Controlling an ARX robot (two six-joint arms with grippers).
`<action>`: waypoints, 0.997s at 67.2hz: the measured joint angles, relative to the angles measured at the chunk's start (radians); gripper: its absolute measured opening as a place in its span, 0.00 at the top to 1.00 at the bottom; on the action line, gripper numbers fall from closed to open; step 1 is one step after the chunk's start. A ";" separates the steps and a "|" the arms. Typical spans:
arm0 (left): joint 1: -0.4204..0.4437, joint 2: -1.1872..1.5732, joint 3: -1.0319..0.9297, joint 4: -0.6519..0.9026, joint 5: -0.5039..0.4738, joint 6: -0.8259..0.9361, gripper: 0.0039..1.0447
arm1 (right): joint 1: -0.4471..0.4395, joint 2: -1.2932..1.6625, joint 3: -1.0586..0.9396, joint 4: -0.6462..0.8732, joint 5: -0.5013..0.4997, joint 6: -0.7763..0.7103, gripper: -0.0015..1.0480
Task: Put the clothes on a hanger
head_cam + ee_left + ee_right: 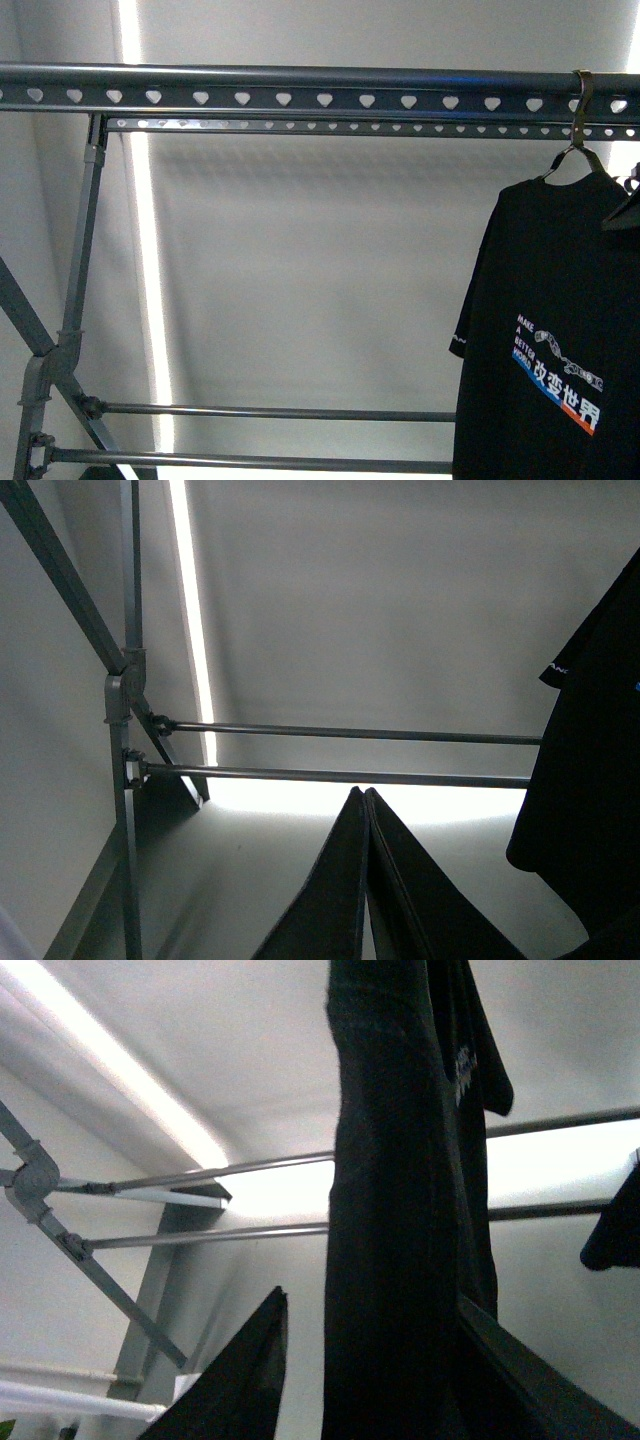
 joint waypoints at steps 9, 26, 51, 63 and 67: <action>0.000 -0.069 -0.017 -0.051 0.000 0.001 0.97 | -0.039 -0.225 -0.255 0.240 -0.084 -0.018 0.22; 0.000 -0.165 -0.042 -0.095 0.000 0.002 0.97 | -0.198 -0.733 -0.785 0.426 -0.300 0.060 0.07; 0.000 -0.319 -0.042 -0.248 0.000 0.002 0.97 | -0.135 -1.429 -1.321 0.335 0.095 -0.105 0.44; 0.000 -0.383 -0.042 -0.312 0.000 0.002 0.97 | 0.004 -1.532 -1.378 0.288 0.235 -0.133 0.84; 0.000 -0.404 -0.042 -0.335 0.000 0.002 0.97 | 0.040 -1.560 -1.386 0.275 0.267 -0.136 0.98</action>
